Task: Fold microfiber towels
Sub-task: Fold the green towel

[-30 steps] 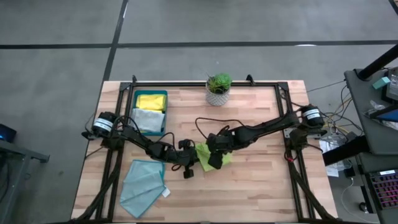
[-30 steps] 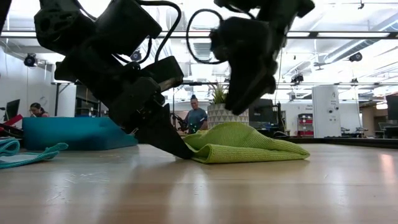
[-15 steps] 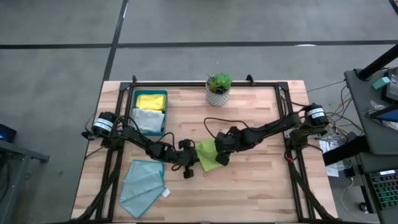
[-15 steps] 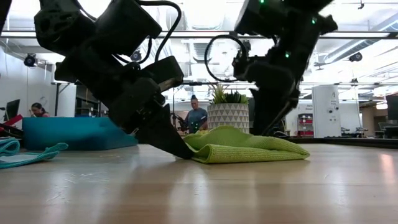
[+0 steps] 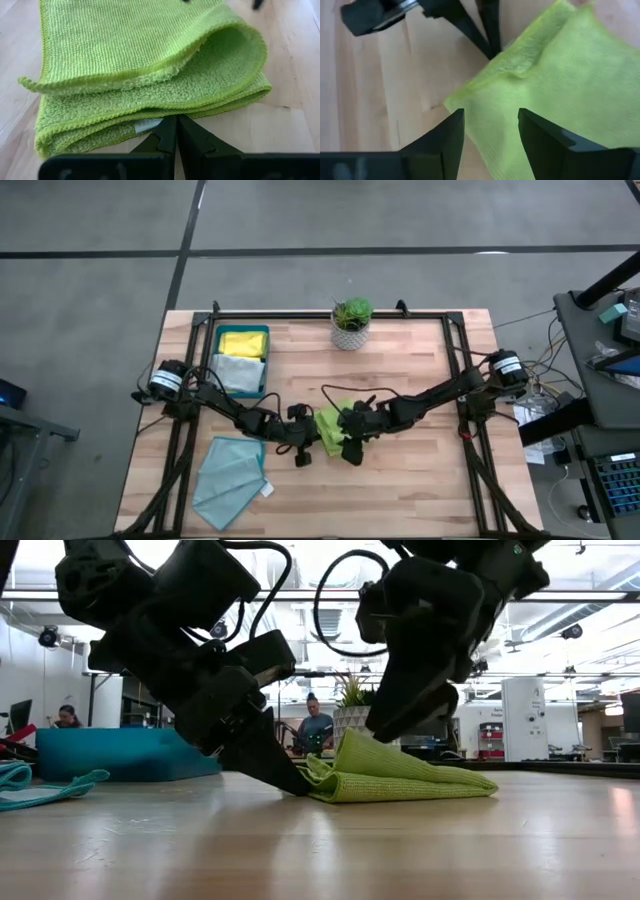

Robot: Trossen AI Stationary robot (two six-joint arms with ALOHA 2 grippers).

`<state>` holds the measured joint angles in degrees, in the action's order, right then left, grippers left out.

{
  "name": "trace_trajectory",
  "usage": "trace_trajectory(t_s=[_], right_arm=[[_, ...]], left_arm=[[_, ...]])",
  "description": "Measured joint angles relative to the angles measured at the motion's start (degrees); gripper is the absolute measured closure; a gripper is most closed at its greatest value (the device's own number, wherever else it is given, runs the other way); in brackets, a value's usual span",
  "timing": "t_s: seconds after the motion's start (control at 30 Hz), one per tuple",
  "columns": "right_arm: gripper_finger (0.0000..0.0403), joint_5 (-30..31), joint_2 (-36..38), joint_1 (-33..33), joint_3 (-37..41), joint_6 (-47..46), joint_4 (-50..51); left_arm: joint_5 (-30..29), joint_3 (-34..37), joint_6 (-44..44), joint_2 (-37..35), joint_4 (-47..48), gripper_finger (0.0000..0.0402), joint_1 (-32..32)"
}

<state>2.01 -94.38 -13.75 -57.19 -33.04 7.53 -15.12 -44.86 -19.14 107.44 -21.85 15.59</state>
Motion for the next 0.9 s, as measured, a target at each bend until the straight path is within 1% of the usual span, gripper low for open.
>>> trace_trajectory(t_s=[0.1, 0.27, 0.33, 0.4, 0.47, 0.63, 0.73, 0.9], right_arm=[[0.0228, 0.9, 1.0, -0.5, -1.1, 1.6, 2.6], [0.0227, 2.3, 1.0, -2.2, -0.9, 9.1, 4.0], [0.0227, 4.4, 0.5, -3.0, -0.7, 11.5, 3.3], [0.0227, 8.1, -0.6, -3.7, -0.6, 12.8, 3.1], [0.0228, 9.9, -1.5, -4.4, -0.5, 14.9, 1.2], [0.0236, 10.1, -4.2, -5.1, -0.6, 17.5, -4.6], [0.0265, 10.1, -5.2, -5.2, -0.5, 17.9, -6.9], [0.0353, 10.2, -5.1, -5.1, -0.6, 18.1, -8.2]], left_arm=[[0.0, 0.0, 0.0, 0.0, 0.0, 0.0398, 0.0], [0.0, 0.0, 0.0, 0.0, 0.0, 0.0398, 0.0], [0.0, 0.0, 0.0, 0.0, 0.0, 0.0398, 0.0], [0.0, 0.0, 0.0, 0.0, 0.0, 0.0398, 0.0], [0.0, 0.0, 0.0, 0.0, -0.1, 0.0398, 0.0], [0.0, 0.0, 0.0, 0.0, -0.1, 0.0398, 0.0], [0.0, 0.0, 0.0, 0.0, -0.1, 0.0398, 0.0], [0.0, 0.0, 0.0, 0.0, -0.1, 0.0398, 0.0]])
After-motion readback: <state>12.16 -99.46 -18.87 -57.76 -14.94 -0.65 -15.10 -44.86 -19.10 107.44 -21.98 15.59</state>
